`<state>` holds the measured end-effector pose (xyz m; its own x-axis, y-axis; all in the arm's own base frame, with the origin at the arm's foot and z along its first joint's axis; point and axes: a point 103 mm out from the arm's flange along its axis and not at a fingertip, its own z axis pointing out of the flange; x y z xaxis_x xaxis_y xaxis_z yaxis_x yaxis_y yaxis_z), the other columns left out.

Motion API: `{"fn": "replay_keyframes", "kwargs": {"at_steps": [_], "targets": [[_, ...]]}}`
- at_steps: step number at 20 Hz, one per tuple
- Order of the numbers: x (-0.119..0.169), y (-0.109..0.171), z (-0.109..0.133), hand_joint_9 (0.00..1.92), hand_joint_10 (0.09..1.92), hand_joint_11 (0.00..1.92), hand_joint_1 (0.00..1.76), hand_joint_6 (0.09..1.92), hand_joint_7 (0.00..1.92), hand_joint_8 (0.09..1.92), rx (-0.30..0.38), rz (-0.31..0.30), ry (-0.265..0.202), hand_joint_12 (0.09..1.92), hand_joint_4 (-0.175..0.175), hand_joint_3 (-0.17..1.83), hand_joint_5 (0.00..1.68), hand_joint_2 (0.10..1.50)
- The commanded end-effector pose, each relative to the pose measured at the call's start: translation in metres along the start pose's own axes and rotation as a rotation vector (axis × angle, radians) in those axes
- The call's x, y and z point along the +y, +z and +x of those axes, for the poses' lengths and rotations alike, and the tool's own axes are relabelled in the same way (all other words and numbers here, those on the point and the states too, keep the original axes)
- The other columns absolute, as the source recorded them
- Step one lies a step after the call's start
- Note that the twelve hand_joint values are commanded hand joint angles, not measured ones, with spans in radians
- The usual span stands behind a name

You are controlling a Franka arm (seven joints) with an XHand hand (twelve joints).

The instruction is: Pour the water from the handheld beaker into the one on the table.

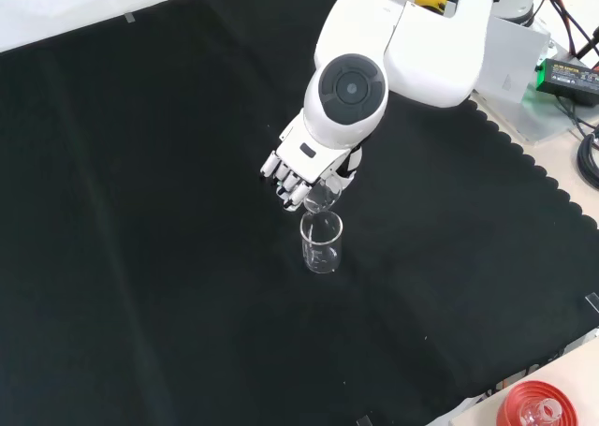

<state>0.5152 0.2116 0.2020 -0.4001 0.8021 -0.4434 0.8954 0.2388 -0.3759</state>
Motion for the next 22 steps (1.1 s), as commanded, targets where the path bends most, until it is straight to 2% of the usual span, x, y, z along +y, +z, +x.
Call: {"fn": "replay_keyframes", "kwargs": {"at_steps": [1,22], "targets": [[0.0003,-0.0014,-0.0002,1.27,0.25,0.82,1.17,0.41,1.45,0.11,-0.019,0.009,0.006,1.09,0.090,0.59,1.40,0.65],[0.0009,-0.0053,0.0028,1.27,0.24,0.82,1.17,0.41,1.45,0.11,-0.066,0.044,0.024,1.09,0.095,0.59,1.40,0.65]]}}
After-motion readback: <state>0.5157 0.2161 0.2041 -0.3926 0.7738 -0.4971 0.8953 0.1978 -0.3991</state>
